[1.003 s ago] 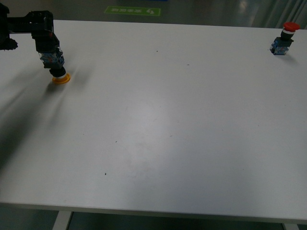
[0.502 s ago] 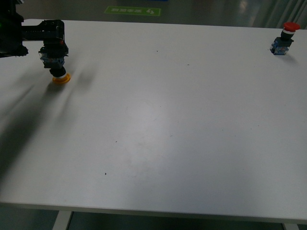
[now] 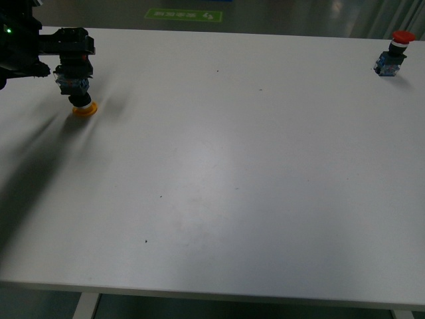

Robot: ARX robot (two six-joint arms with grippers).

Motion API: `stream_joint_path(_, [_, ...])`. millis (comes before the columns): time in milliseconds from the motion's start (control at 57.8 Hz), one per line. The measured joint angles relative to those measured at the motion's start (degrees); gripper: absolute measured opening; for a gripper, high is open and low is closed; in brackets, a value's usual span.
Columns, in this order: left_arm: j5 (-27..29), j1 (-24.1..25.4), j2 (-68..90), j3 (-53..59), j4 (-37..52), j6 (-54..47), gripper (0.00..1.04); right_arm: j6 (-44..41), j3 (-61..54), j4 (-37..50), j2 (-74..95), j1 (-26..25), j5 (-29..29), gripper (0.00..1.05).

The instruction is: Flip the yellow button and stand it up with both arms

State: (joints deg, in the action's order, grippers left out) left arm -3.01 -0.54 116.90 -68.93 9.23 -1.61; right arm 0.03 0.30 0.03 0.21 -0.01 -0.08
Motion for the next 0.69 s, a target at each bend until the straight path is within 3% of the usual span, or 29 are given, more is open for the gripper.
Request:
stream_joint_path(190, [-0.15,0.00,0.00,-0.42,-1.14,0.22,0.39,0.00,0.00,0.00,0.00,0.00,0.00,0.97])
stream_joint_path(484, [-4.76,0.66,-1.11,0.37,-2.01,5.05,0.35,0.00,0.00,0.00,0.00,0.00,0.00,0.97])
stream_joint_path(692, [-12.37,0.90,-7.23,5.05,0.09,13.03,0.35,0.00,0.00,0.00,0.00,0.00,0.00,0.97])
